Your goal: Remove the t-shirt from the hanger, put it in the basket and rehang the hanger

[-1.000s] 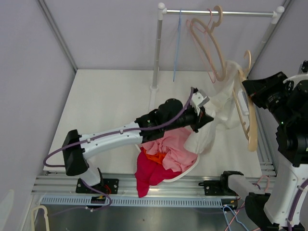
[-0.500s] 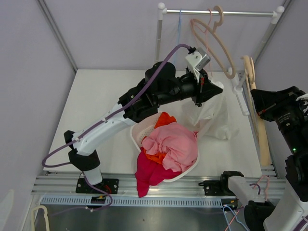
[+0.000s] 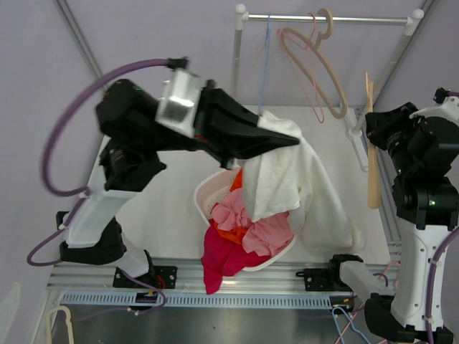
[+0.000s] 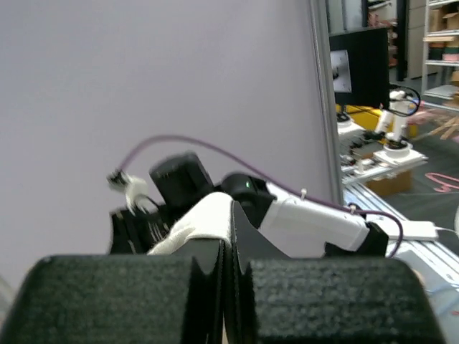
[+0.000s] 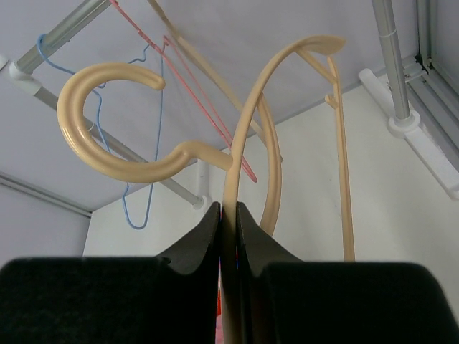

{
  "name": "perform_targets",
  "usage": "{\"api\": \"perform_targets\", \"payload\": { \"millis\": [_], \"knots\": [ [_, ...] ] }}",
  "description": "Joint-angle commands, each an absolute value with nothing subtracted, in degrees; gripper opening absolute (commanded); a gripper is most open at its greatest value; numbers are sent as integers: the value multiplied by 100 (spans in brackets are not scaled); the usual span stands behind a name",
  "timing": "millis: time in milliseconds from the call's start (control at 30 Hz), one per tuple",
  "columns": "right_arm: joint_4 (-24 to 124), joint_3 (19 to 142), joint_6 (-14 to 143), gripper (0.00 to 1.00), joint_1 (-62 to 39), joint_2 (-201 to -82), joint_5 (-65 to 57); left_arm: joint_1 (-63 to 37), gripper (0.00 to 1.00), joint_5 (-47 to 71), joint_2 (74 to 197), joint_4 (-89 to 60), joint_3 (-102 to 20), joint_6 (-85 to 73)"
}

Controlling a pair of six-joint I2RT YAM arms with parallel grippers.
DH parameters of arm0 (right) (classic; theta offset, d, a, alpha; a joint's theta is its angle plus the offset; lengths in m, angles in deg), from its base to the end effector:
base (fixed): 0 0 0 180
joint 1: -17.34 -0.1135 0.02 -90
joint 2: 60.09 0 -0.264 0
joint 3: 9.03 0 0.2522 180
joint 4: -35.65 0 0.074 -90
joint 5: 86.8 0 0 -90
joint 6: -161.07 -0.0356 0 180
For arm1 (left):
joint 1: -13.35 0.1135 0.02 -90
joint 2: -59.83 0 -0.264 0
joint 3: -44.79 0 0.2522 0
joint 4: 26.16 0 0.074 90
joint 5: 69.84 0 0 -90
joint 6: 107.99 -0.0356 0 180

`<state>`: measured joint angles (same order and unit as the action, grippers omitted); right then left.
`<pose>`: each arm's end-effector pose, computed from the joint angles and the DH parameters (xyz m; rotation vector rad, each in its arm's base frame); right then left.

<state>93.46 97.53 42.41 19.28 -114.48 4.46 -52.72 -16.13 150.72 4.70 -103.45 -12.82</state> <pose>0.1299 -0.0052 0.5166 0.4594 1.6160 0.3338 0.0830 -0.2390 0.6356 1.1348 0.6995 -1.4224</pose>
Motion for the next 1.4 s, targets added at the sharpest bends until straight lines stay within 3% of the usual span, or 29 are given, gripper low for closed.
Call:
{"api": "perform_targets", "payload": {
  "millis": [0,233,400,567,767,967,1033,1200,1367],
  "knots": [
    [8307,9833,4216,0,1945,-11510,637,-5292,1,-1685,14430,52,-10750,-2141],
    [8158,9825,4181,0,2033,-11756,391,-5073,1,-586,13534,263,-10275,-3188],
    [7859,9667,4119,0,2077,-11870,-92,-4616,1,-374,13041,-501,-8458,-3100],
    [7657,9860,3970,0,2322,-12187,-838,-4457,1,-497,13391,-63,-9052,-3117],
    [7367,10045,3278,0,2675,-12697,-2393,-4457,1,-638,13963,333,-10695,-3407],
    [6358,9755,2240,0,2824,-13031,-4089,-4431,1,-568,13797,-53,-10547,-3583],
    [6268,9737,2211,0,2851,-13014,-4084,-4422,1,-559,13770,-123,-10547,-3654],
    [7532,10438,3239,0,2886,-13057,-2663,-4422,1,-559,13770,-247,-10600,-3751],
    [7253,10607,3250,0,3052,-13435,-2527,-4413,1,-787,13761,-605,-10425,-3821]
  ]
}}
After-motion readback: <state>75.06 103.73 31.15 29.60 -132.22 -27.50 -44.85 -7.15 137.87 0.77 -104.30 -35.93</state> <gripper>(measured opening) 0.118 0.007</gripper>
